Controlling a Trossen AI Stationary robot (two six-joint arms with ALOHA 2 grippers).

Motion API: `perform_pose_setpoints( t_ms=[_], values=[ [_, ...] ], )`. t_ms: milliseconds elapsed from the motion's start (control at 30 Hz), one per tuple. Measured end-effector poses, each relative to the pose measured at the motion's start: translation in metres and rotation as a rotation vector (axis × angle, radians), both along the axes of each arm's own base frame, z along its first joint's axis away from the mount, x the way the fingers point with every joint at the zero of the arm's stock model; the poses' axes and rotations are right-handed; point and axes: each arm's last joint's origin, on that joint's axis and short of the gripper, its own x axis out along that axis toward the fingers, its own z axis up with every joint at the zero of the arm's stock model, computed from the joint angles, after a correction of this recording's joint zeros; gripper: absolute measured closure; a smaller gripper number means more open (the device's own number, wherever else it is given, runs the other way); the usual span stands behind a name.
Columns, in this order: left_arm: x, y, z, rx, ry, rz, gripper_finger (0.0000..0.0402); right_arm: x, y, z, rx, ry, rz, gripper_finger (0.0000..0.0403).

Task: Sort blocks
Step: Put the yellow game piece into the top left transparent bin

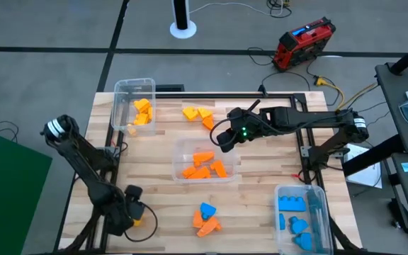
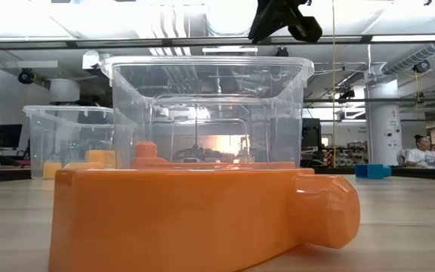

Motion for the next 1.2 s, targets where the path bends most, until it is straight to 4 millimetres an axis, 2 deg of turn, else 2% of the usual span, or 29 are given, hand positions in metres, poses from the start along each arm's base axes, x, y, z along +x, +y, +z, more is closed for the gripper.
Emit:
perform_pose_setpoints(
  t_ms=[400, 733, 900, 1200],
  values=[
    [0.003, -0.005, -0.017, -0.024, -0.005, 0.007, 0.0147, 0.000, 0.000, 0.000, 0.004, -0.001, -0.005, 0.0374],
    [0.005, -0.004, 0.013, -0.023, -0.052, 0.082, 0.0147, 0.000, 0.000, 0.000, 0.008, -0.001, -0.009, 0.0374],
    [0.006, -0.007, 0.022, -0.024, -0.038, 0.057, 0.0147, 0.000, 0.000, 0.000, 0.008, -0.001, -0.010, 0.0374],
    [0.006, -0.008, 0.023, -0.021, -0.040, 0.037, 0.0147, 0.000, 0.000, 0.000, 0.005, 0.000, -0.006, 0.0374]
  ],
)
